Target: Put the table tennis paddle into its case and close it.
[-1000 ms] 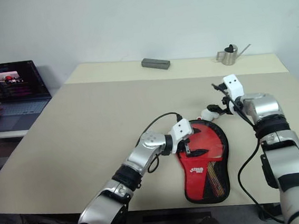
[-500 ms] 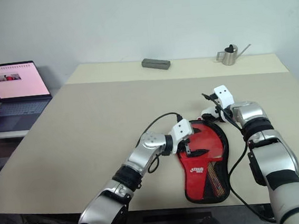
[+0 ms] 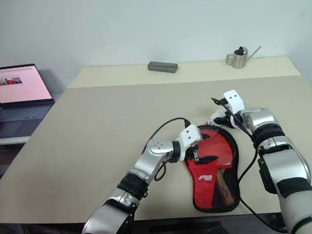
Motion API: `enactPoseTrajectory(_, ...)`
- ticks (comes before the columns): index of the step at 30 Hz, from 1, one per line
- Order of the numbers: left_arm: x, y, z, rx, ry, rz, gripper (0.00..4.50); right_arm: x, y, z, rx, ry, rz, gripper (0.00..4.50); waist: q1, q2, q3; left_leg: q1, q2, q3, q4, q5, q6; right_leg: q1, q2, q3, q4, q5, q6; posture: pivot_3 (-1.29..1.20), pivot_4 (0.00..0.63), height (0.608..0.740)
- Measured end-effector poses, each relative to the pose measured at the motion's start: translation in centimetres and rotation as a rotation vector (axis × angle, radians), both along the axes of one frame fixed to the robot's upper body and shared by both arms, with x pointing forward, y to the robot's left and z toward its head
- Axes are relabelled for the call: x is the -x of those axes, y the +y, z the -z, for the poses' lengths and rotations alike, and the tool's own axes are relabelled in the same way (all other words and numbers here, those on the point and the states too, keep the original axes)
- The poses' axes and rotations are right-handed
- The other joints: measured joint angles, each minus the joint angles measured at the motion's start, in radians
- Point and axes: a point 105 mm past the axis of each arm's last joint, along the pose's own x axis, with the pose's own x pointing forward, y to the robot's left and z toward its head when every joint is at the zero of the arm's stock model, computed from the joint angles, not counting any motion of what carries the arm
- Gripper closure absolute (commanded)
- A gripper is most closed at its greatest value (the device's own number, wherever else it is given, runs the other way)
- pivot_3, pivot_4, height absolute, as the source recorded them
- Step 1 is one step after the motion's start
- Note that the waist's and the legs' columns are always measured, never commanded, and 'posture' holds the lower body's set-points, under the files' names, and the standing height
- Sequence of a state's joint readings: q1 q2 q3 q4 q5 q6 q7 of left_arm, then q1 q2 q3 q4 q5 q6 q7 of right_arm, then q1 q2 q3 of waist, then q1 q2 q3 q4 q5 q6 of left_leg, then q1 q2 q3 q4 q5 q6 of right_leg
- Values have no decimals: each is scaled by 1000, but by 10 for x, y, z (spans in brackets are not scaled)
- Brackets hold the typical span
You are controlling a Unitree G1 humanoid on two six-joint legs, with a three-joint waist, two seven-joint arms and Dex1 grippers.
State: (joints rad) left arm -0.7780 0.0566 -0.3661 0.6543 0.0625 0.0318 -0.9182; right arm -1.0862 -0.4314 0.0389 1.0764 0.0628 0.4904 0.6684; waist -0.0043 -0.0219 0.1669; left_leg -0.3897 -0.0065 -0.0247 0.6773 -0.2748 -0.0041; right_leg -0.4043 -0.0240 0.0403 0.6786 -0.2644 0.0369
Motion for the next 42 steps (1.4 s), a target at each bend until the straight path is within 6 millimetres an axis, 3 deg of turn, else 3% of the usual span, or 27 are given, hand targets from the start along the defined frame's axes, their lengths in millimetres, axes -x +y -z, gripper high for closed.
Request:
enactPoseTrajectory(4, 1, 0, 1, 2, -1, 0, 0, 0, 1, -1, -19, 1, 5, 3910, 0, 0, 0, 0, 0, 0, 0, 0, 0, 0, 0, 0, 0, 0, 0, 0, 150, 740)
enactPoseTrajectory(8, 1, 0, 1, 4, -3, -3, 0, 0, 2, -1, -21, 3, 3, 4169, 0, 1, -1, 0, 0, 0, 0, 0, 0, 0, 0, 0, 0, 0, 0, 0, 150, 740)
enactPoseTrajectory(14, 3, 1, 2, 7, 0, -6, 0, 3, 0, -2, -7, 0, -16, 4186, -1, 2, -2, 0, 0, 0, 0, 0, 0, 0, 0, 0, 0, 0, 0, 0, 150, 740)
enactPoseTrajectory(26, 8, 2, 6, 6, 29, -6, 0, 29, -35, -3, 213, -70, -104, 4187, 1, 5, -4, 0, 0, -1, -1, 0, 0, 0, 0, -1, -2, 0, 0, 0, 150, 740)
enactPoseTrajectory(34, 10, 2, 6, 5, 40, 0, 0, 50, -43, -18, 258, -93, -141, 4188, 2, 5, -4, -1, 0, -1, -1, 0, 0, 0, 1, -1, -3, 0, 0, 0, 150, 740)
enactPoseTrajectory(42, 12, 3, 6, 5, 45, 12, 0, 86, -67, -30, 339, -57, -177, 4188, 3, 5, -5, -2, 0, -1, -2, -2, 2, 1, 1, -1, -6, -1, 1, 0, 150, 740)
